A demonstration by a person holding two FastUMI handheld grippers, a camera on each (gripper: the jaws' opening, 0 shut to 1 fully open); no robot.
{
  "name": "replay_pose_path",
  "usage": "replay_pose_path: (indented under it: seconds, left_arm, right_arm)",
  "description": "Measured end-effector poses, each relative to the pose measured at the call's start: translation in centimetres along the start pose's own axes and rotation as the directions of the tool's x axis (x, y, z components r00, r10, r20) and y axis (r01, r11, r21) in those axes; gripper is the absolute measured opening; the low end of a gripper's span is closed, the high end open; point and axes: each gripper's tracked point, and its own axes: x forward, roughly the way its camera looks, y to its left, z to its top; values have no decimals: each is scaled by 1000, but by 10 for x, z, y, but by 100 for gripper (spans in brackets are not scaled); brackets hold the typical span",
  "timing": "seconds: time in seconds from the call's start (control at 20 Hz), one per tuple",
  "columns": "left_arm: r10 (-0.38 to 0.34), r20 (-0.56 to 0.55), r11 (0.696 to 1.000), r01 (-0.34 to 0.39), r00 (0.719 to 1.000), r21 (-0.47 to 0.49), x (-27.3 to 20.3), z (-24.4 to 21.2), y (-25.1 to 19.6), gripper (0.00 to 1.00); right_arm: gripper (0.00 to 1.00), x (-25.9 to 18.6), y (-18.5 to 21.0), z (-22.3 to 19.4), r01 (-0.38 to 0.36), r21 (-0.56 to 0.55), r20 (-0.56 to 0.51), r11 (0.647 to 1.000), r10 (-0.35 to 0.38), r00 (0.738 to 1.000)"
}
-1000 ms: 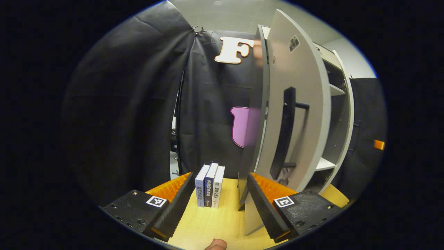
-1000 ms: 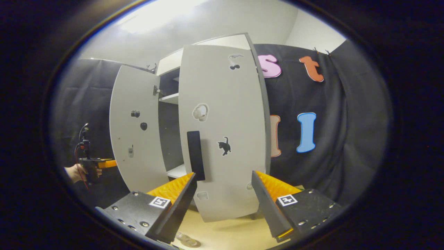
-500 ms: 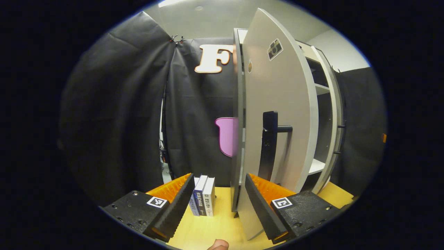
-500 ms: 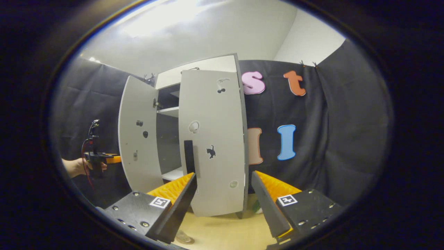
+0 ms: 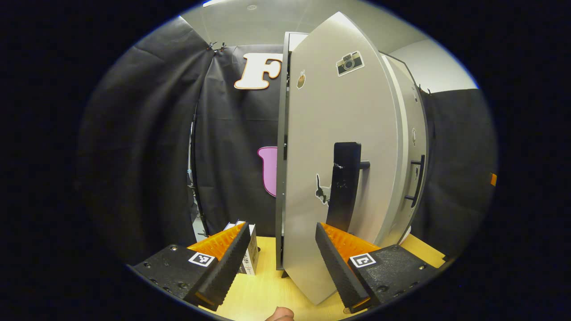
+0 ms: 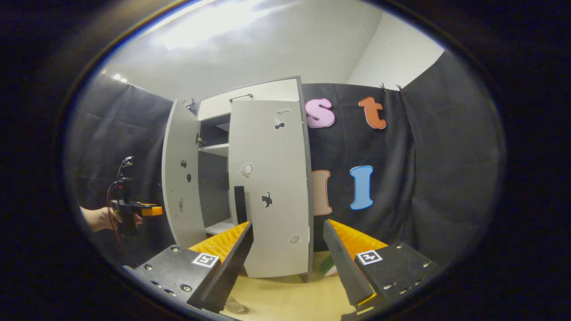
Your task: Grasp the bottle in the cabinet with the left hand and place it on the coaster, then close the right door with the right hand and the left door with the left hand.
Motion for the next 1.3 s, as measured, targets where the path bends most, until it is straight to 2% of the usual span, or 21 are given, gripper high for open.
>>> replay_pose_path:
  seconds: [0.05,0.25,0.4,0.45,0.6,0.75,0.85,0.9,0.95,1.25,1.3]
  left_arm:
    - [-3,1,1000,3,1000,1,1,1,-3,94]
    - [10,2,1000,-10,1000,-6,6,4,-8,94]
    - [19,-1,1000,-19,1000,-6,7,4,-12,94]
    - [20,1,1000,-20,1000,-2,8,4,-15,94]
    - [21,0,1000,-21,1000,-4,11,5,-21,95]
    - [14,-5,1000,-14,1000,-11,13,3,-30,94]
    - [10,-7,1000,-10,1000,-1,15,5,-34,94]
    - [9,-6,1000,-9,1000,7,16,4,-36,94]
    - [11,-3,1000,-11,1000,9,17,5,-38,95]
    - [-27,-2,1000,27,1000,-3,14,6,-59,94]
    - [-30,1,1000,30,1000,-3,11,7,-61,95]
  right_arm:
    - [96,-2,-3,-1,17,5,-6,1000,-17,1000]
    - [97,-8,-18,-4,48,-10,-21,999,-48,999]
    - [97,-13,-20,-4,41,-23,-10,999,-41,999]
    - [94,-15,-20,-4,37,-27,-9,999,-37,999]
    - [97,-20,-24,-2,36,-34,-2,999,-36,999]
    - [94,-26,-27,-2,33,-23,-4,999,-33,999]
    - [100,-29,-35,2,52,-25,1,998,-52,999]
    - [100,-30,-35,3,52,-24,6,998,-52,999]
    - [94,-30,-34,4,48,-20,10,999,-48,999]
    - [96,-42,-28,7,55,-6,15,998,-55,998]
    - [94,-46,-26,8,57,-9,15,998,-56,998]
